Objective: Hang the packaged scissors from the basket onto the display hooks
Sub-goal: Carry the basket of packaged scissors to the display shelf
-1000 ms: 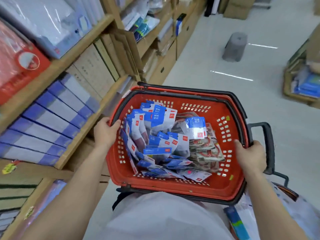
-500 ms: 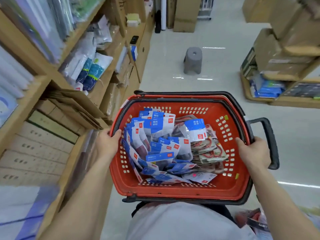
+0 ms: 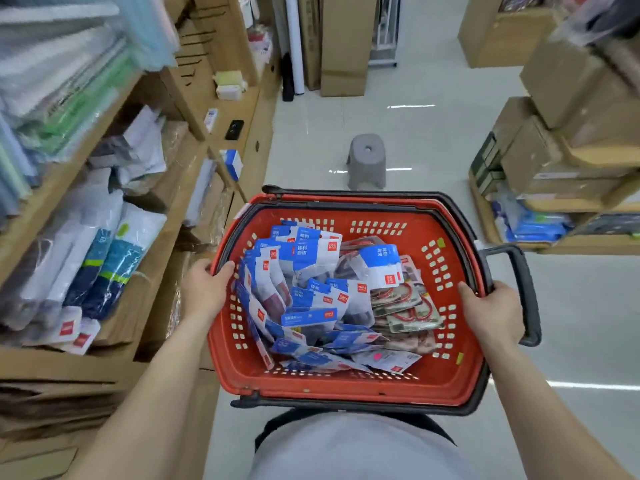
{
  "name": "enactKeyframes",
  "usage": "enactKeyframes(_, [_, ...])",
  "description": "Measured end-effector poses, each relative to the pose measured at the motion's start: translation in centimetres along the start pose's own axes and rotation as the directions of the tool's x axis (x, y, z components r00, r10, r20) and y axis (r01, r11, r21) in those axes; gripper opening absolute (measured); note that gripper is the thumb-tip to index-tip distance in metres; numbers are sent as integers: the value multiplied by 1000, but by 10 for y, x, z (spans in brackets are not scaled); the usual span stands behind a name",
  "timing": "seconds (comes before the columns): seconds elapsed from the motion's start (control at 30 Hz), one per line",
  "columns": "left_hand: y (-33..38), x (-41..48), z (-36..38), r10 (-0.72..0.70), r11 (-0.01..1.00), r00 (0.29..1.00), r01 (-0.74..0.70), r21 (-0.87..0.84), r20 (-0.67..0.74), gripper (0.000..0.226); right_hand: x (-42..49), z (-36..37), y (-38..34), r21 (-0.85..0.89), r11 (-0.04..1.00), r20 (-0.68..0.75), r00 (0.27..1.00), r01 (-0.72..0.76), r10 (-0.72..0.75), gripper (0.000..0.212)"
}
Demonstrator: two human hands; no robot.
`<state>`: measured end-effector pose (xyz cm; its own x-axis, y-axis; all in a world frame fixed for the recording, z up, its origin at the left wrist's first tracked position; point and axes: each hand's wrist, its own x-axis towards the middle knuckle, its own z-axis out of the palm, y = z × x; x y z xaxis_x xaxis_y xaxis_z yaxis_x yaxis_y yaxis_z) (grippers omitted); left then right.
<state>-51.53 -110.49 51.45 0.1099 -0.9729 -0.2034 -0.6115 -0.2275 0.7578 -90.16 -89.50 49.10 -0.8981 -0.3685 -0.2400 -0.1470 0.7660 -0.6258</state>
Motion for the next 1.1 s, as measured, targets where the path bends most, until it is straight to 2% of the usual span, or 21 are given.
enactKeyframes(0.27, [91,147,64,-34,999,994,38,37,-100,30,160,45,-134,-5,999,34,998,52,-52,32])
enactKeyframes(0.53, [168,333,129,-83,995,995,79,-57,-60,25,301,123,-273,-56,996,20,998,64,-63,32])
enactKeyframes(0.73, [233,471,162,-81,997,995,81,-14,-60,29,395,172,-379,-82,995,4,999,53,-53,31])
enactKeyframes(0.93, [296,592,207,-100,995,991,99,-23,-91,26,513,227,-477,-105,991,44,996,81,-77,33])
enactKeyframes(1.1, [336,671,247,-174,985,971,172,-25,-165,26,621,282,-560,-102,983,137,981,151,-137,30])
